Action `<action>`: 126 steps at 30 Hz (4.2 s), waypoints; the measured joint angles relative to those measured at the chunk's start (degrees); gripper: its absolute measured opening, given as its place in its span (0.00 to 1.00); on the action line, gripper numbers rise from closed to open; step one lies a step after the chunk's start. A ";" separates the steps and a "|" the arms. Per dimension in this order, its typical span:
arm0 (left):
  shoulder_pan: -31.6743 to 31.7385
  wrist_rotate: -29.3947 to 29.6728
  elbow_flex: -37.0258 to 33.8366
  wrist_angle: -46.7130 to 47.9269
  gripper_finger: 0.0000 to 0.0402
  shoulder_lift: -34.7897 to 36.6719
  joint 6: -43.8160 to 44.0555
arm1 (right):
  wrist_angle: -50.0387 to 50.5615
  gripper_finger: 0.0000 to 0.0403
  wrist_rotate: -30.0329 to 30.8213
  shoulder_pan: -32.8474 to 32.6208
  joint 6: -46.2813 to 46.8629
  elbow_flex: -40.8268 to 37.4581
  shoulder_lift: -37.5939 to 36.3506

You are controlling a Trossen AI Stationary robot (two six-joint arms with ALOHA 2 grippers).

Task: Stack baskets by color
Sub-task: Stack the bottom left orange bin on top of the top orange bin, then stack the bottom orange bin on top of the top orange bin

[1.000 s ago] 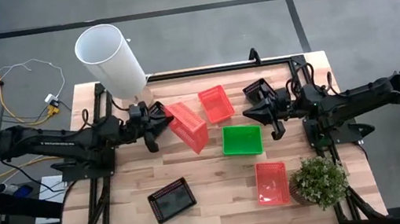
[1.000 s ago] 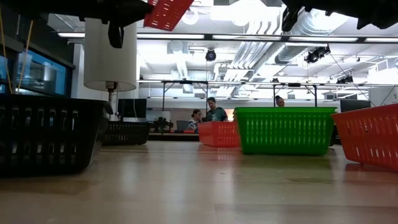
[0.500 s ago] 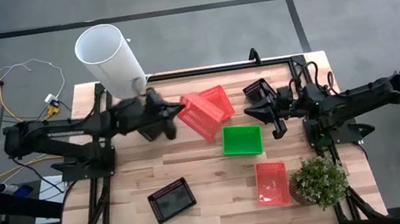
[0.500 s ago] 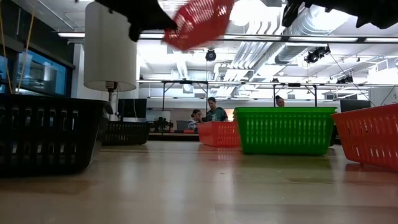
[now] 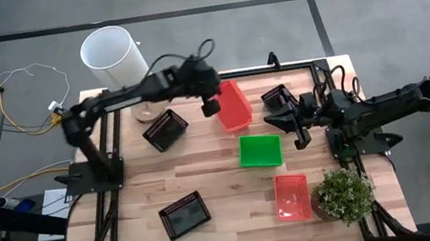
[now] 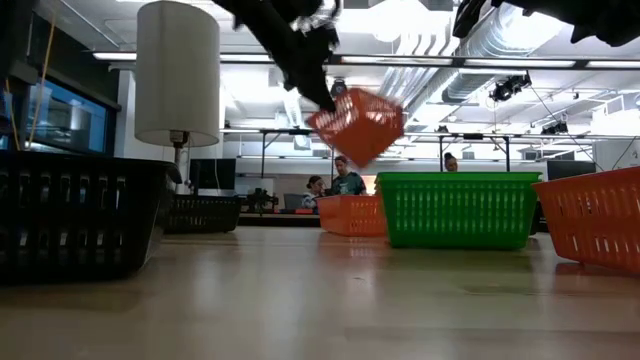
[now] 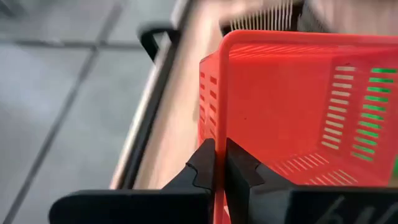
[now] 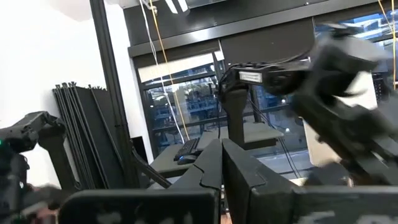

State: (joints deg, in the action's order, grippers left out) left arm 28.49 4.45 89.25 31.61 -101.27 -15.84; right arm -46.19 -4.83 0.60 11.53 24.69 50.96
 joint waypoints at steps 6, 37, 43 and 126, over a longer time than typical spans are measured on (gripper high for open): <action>2.23 -3.12 11.28 10.42 0.00 -10.54 -4.18 | 0.02 0.00 -0.08 0.00 0.42 0.00 0.00; 4.74 -10.55 17.42 18.10 0.20 -20.55 -6.90 | 3.28 0.00 0.53 0.00 1.47 0.00 0.02; 4.72 -12.44 17.45 17.87 0.37 -20.55 -3.75 | 3.38 0.00 0.56 0.00 1.47 0.00 0.02; -3.01 -15.74 -34.64 -48.16 0.00 24.46 29.27 | 6.97 0.00 1.32 -0.02 0.00 0.00 0.02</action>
State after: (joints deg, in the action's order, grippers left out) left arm 25.48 -11.30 54.61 -16.55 -76.81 13.43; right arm -39.22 -3.51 0.58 11.53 24.69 50.98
